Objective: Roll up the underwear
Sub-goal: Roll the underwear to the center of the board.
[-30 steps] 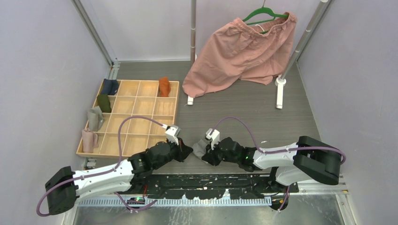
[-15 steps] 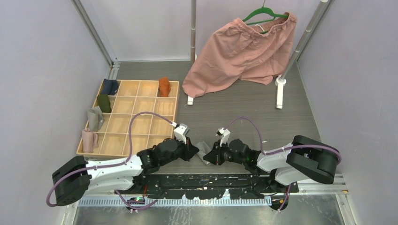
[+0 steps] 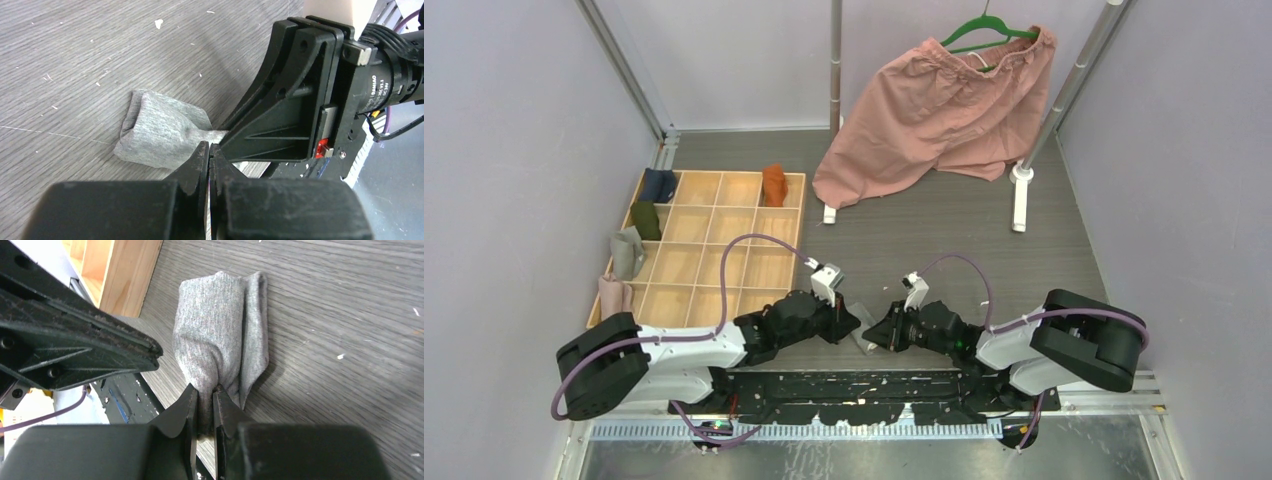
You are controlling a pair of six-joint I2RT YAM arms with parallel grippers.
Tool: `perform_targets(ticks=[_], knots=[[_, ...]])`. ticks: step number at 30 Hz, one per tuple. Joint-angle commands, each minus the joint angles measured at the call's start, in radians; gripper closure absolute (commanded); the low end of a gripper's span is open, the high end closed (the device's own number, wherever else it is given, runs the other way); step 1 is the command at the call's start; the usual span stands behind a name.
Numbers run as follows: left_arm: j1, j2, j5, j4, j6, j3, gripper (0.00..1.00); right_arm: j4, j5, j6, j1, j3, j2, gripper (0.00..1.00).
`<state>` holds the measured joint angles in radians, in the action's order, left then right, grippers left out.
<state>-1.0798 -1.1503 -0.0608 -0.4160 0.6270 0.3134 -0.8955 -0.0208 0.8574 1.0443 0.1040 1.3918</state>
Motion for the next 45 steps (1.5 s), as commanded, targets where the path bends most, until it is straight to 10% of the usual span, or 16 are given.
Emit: perform_targets(ticks=[1,10,22,36,45], knots=[[-0.003,-0.004,0.034,-0.075,-0.007,0.022,0.99,0.155,0.096,0.062,-0.007,-0.015,-0.012,0.99],[-0.003,-0.074,0.012,-0.107,-0.007,0.007,0.99,0.337,0.120,0.080,-0.011,0.016,-0.067,0.92],[-0.003,-0.294,-0.063,-0.272,0.029,-0.016,0.99,0.569,0.060,-0.017,-0.012,0.128,-0.139,0.57],[-0.002,-0.314,-0.048,-0.248,0.017,-0.011,0.99,1.106,0.270,-0.106,-0.015,0.330,-0.534,0.35],[-0.003,-0.328,-0.028,-0.250,0.014,-0.002,0.99,1.168,0.098,-0.067,-0.183,0.494,-0.339,0.23]])
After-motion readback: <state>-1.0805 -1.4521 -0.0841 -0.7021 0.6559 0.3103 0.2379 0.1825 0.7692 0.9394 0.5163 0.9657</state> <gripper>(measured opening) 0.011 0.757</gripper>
